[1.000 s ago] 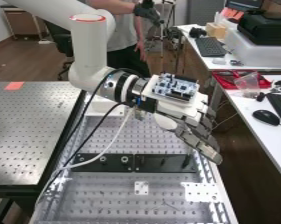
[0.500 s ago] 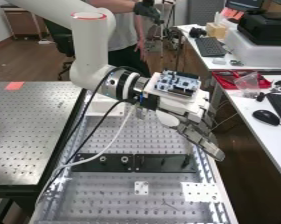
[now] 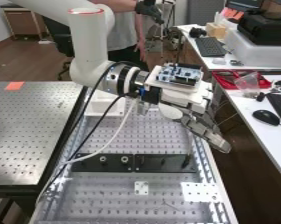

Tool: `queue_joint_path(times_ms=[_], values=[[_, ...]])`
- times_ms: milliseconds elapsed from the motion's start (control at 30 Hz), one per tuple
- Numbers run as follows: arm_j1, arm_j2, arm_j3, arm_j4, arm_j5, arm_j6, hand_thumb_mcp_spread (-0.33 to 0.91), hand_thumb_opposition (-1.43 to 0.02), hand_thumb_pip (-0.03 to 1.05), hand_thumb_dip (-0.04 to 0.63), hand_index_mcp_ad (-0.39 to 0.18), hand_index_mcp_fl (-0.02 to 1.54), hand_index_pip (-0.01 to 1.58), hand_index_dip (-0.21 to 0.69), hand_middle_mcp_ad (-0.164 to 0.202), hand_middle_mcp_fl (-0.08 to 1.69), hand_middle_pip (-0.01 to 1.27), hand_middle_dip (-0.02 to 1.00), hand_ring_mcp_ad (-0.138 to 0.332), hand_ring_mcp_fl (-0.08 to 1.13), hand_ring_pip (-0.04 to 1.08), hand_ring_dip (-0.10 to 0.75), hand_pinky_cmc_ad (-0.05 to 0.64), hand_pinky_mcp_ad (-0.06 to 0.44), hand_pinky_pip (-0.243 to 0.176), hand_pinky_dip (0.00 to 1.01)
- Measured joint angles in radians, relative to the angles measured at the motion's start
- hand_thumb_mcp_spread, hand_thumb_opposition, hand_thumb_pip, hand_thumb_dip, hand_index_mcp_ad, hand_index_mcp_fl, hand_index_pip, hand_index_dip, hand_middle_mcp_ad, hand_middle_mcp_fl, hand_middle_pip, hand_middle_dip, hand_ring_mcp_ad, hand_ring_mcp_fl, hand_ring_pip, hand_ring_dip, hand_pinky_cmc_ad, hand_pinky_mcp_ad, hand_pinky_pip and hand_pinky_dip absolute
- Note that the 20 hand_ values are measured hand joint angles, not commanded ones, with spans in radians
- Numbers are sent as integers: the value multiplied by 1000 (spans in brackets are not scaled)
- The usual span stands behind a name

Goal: Grab the chopstick and place it in the clear container

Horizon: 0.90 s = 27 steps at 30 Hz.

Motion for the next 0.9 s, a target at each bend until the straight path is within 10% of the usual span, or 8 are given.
queue_joint_path(times_ms=[600,900], values=[[-6,-21,21,-43,-3,9,545,-927,677,271,-150,668,1059,12,9,853,578,696,77,618,89,494,375,251,65,178],[-7,-15,21,-42,-2,1,546,-1033,599,269,-164,710,1232,12,9,815,578,681,72,614,93,494,375,248,65,178]])
